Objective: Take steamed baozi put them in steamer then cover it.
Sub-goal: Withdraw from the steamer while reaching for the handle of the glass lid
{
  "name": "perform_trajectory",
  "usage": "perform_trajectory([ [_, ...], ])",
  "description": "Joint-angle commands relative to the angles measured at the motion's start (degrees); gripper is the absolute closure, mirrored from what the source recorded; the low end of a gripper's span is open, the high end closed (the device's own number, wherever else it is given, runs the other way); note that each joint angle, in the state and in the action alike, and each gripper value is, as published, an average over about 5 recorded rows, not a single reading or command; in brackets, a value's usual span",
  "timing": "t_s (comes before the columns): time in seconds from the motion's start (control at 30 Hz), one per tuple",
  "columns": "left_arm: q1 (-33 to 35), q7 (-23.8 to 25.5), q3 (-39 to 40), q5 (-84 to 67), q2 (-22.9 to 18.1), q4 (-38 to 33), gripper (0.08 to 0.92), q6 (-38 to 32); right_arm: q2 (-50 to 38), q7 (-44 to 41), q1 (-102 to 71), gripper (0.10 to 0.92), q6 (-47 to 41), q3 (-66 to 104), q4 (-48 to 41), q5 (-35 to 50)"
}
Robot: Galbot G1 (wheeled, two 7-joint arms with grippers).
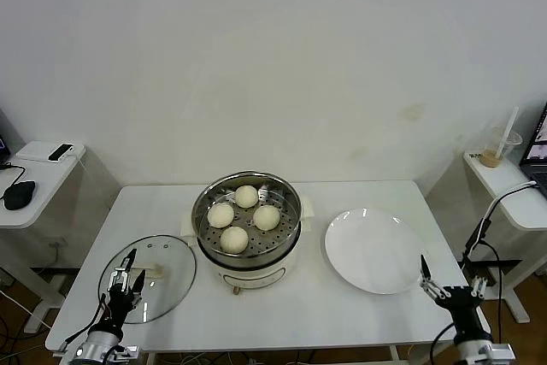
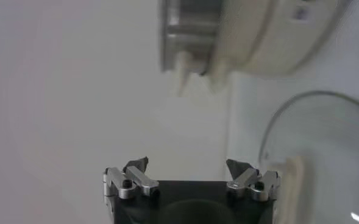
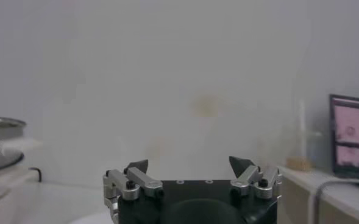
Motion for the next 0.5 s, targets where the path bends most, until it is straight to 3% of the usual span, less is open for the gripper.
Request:
perform_trajectory([
  [0.03, -2.50, 0.91, 1.06, 6.61, 1.61, 6.15, 0.177, 0.70, 3.15, 0.09, -2.97, 0.203, 0.82, 2.38, 0.39, -0.82],
  [0.5, -9.12, 1.00, 3.66, 6.20, 2.73, 11.34, 0.177, 0.49, 4.56, 0.07, -3.40, 0.203, 1.00, 2.31, 0.01, -1.69],
])
